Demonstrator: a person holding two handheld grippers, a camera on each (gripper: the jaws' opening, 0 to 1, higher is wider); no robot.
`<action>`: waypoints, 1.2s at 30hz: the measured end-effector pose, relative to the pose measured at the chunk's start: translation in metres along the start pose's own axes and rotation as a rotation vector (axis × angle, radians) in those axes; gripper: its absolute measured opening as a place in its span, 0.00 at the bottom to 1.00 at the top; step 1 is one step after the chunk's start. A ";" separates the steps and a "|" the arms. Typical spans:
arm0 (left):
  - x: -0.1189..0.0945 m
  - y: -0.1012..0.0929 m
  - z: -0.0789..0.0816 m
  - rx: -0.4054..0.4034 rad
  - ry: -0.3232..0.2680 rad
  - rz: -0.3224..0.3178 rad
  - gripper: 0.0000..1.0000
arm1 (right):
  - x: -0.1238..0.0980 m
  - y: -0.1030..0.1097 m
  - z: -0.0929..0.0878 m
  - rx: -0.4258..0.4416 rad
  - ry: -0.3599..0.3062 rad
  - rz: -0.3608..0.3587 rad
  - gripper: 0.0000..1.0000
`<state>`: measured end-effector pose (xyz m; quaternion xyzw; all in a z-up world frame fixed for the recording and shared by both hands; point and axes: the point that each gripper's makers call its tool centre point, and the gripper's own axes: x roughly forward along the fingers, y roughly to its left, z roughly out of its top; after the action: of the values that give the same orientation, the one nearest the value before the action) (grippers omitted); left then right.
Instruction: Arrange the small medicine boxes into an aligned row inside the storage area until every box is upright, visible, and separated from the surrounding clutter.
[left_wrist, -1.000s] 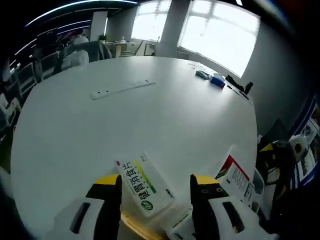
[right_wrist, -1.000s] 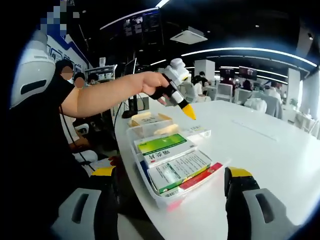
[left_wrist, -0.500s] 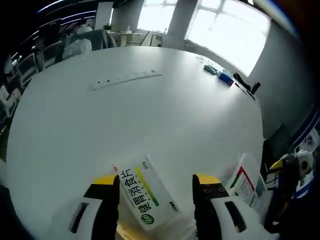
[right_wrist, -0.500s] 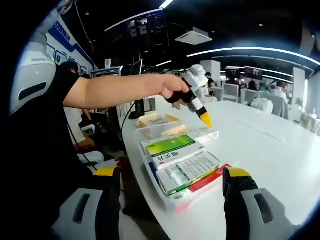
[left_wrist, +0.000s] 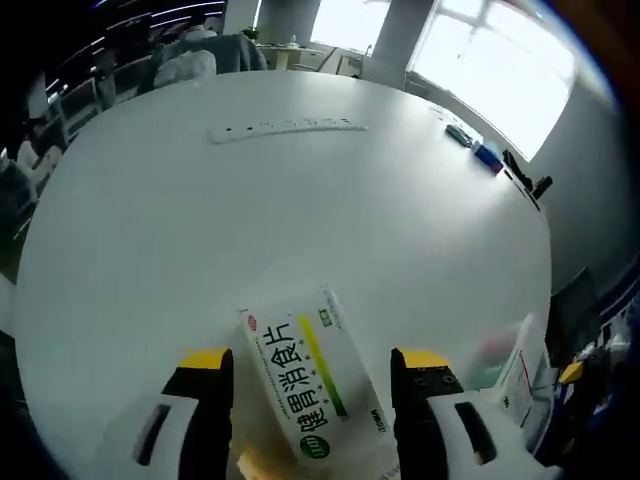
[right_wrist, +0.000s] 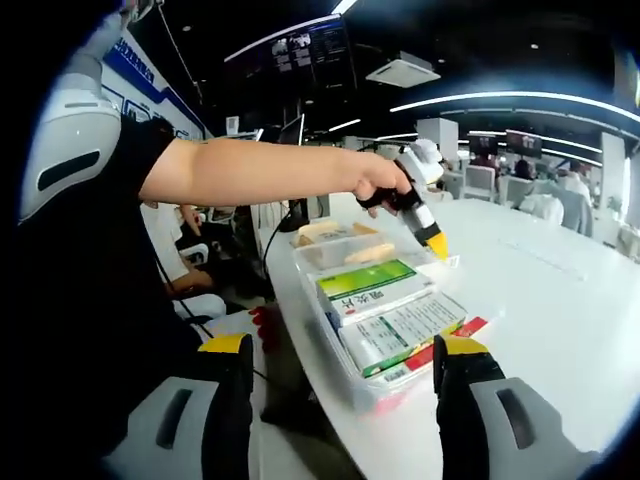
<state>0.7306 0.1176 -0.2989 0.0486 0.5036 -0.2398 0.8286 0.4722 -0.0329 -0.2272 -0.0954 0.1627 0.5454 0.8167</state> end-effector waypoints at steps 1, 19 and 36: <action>0.001 0.000 0.000 -0.001 0.004 0.001 0.63 | 0.000 0.001 -0.001 -0.001 0.002 0.001 0.71; 0.016 0.000 -0.004 0.088 0.051 0.114 0.55 | -0.001 -0.006 -0.001 0.065 -0.029 -0.024 0.70; 0.008 0.006 0.003 0.025 -0.073 0.124 0.48 | -0.007 0.001 0.015 0.078 -0.056 -0.014 0.70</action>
<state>0.7388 0.1190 -0.3047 0.0813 0.4661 -0.1962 0.8588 0.4711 -0.0330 -0.2104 -0.0493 0.1601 0.5352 0.8280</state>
